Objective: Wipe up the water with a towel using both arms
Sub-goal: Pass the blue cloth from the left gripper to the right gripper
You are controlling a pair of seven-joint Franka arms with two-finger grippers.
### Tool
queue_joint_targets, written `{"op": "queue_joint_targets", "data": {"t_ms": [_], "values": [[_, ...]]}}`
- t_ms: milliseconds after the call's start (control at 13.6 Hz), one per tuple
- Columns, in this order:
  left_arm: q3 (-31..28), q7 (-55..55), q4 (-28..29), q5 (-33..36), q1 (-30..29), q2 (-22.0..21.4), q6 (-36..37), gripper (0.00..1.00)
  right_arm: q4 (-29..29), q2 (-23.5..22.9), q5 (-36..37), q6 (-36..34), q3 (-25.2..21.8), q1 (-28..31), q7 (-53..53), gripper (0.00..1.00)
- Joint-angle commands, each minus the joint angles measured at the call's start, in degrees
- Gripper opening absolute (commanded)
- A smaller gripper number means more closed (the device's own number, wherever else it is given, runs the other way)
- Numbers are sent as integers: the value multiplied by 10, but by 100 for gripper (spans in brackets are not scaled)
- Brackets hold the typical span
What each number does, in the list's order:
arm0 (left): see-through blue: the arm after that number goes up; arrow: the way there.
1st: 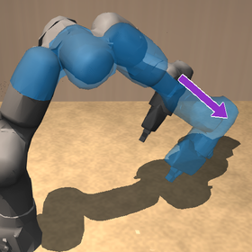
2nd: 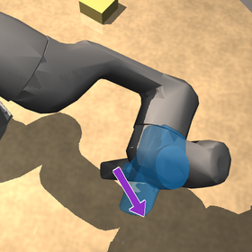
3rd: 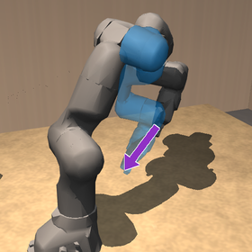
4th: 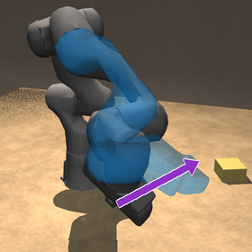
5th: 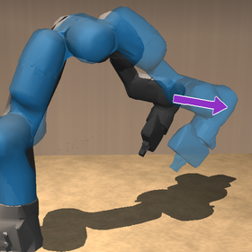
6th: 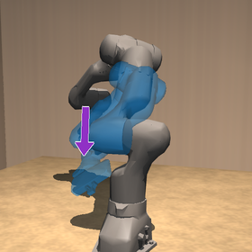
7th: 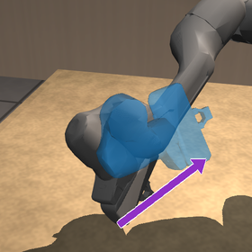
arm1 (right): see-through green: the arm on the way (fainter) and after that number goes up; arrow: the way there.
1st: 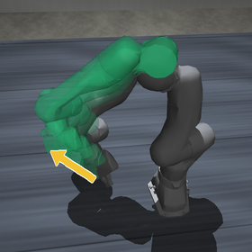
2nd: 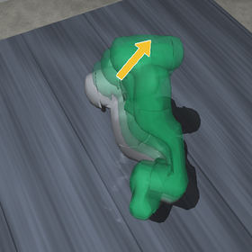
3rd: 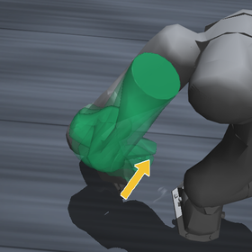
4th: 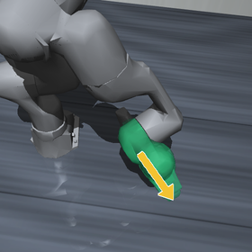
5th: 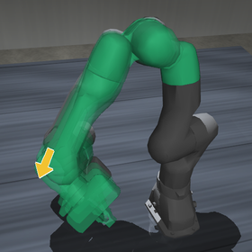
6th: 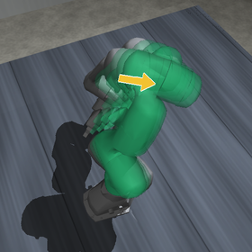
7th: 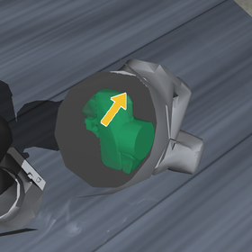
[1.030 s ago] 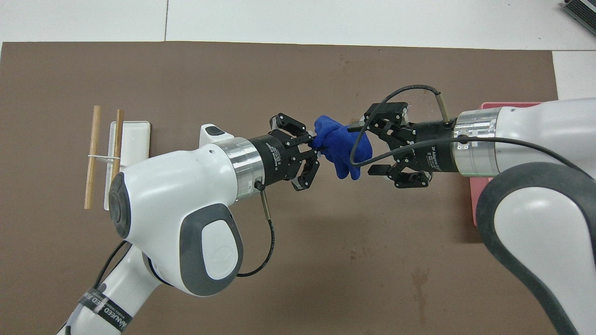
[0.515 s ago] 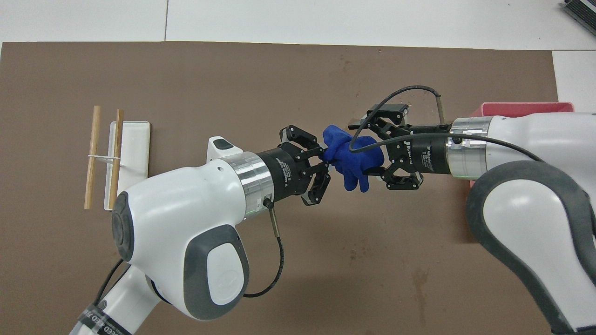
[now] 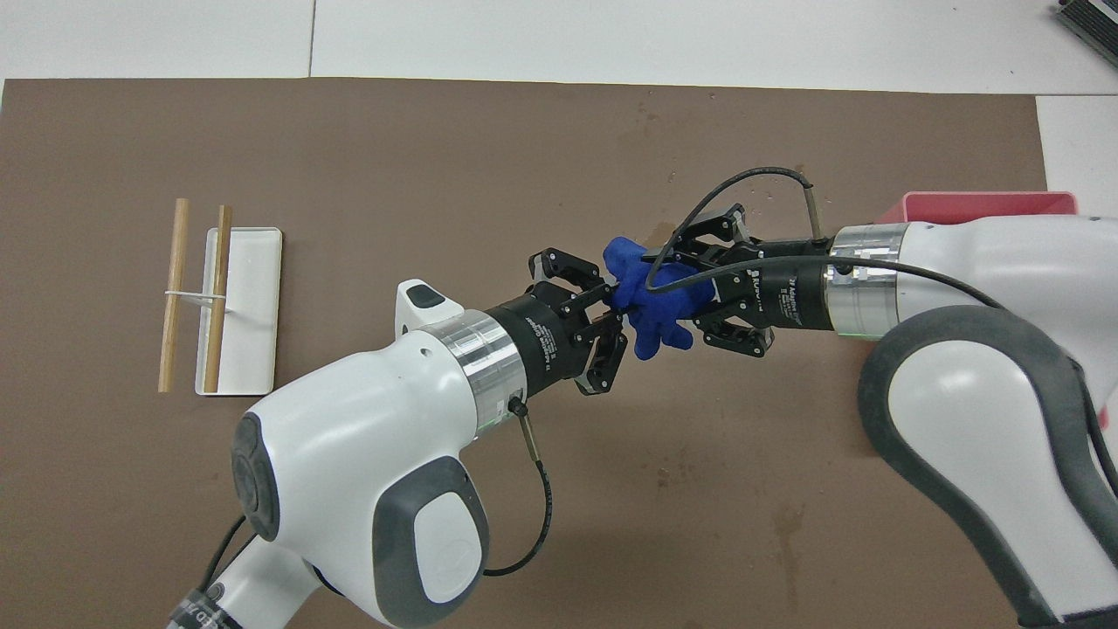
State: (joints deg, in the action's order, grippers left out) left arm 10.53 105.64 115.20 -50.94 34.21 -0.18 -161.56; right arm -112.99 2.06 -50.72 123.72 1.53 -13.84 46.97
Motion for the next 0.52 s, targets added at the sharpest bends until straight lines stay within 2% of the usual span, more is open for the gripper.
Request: {"op": "queue_joint_targets", "data": {"t_ms": [0, 368, 442], "values": [[-8, 4, 13, -14, 17, -13, -25, 0, -7, 5, -15, 3, 1, -2, -22, 0], [-9, 1, 12, -14, 24, -12, -27, 0, -6, 5, -10, -1, 1, -3, -43, 0], [-9, -3, 9, -14, 20, -11, -25, 40, -5, 5, -3, -6, 1, -3, -58, 0]]}}
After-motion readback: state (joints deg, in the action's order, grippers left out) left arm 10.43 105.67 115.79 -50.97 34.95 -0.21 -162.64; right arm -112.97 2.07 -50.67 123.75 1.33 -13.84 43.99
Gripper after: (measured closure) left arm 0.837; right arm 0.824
